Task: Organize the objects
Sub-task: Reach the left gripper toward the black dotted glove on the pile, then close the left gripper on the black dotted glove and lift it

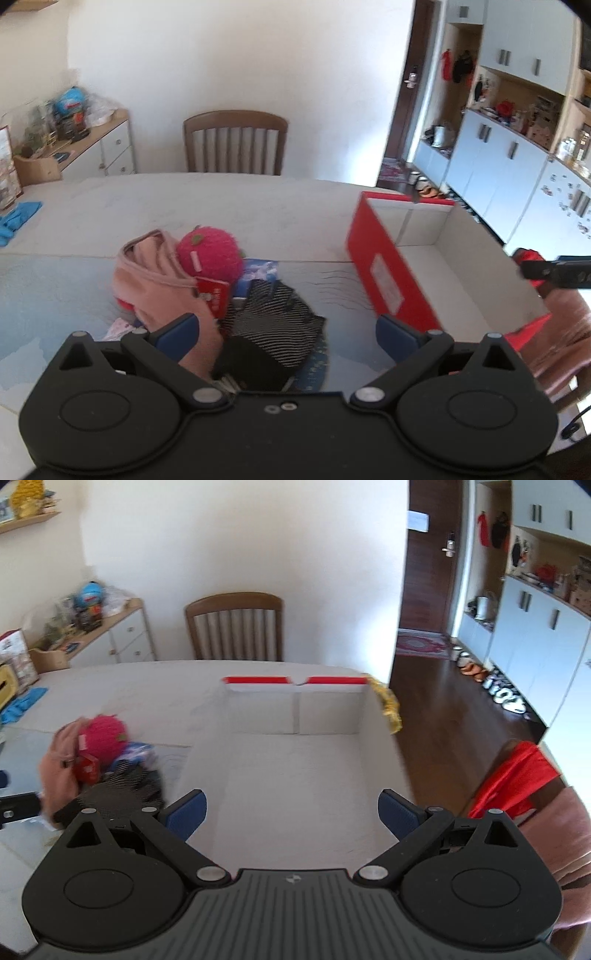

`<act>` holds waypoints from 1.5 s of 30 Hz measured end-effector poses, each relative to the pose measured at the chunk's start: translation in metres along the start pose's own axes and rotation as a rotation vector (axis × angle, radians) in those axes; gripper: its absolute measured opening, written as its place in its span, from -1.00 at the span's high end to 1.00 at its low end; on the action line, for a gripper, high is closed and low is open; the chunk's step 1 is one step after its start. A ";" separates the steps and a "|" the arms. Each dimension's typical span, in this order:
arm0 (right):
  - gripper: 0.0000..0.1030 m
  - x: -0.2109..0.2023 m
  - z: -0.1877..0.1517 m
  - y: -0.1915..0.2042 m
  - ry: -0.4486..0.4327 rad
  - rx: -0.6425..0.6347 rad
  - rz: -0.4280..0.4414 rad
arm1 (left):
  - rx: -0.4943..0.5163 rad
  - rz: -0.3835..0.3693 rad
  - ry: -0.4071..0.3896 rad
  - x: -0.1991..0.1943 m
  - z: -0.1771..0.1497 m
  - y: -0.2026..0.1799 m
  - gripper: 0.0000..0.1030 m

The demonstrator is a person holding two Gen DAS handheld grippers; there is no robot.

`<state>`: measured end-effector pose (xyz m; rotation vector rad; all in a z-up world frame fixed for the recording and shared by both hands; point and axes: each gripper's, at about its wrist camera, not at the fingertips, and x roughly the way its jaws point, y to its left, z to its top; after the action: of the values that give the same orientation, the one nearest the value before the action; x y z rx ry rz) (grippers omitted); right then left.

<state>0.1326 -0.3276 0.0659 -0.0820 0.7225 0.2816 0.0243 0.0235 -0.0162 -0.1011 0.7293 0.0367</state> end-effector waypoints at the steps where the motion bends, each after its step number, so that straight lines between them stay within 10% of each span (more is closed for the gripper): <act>1: -0.94 0.003 0.002 -0.006 -0.001 -0.001 -0.019 | -0.008 0.013 0.006 0.003 0.000 0.004 -0.96; 17: -0.90 0.071 0.016 -0.075 0.117 0.058 -0.149 | -0.082 0.168 0.093 0.054 0.015 0.062 -0.95; 30: -0.03 0.108 0.023 -0.078 0.203 0.008 -0.132 | -0.100 0.194 0.146 0.079 0.016 0.075 -0.95; 45: 0.84 0.124 0.016 -0.075 0.244 -0.014 -0.114 | 0.057 0.031 0.179 0.073 -0.004 0.012 -0.83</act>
<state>0.2522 -0.3690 -0.0058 -0.1720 0.9547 0.1688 0.0747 0.0352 -0.0689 -0.0384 0.9097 0.0363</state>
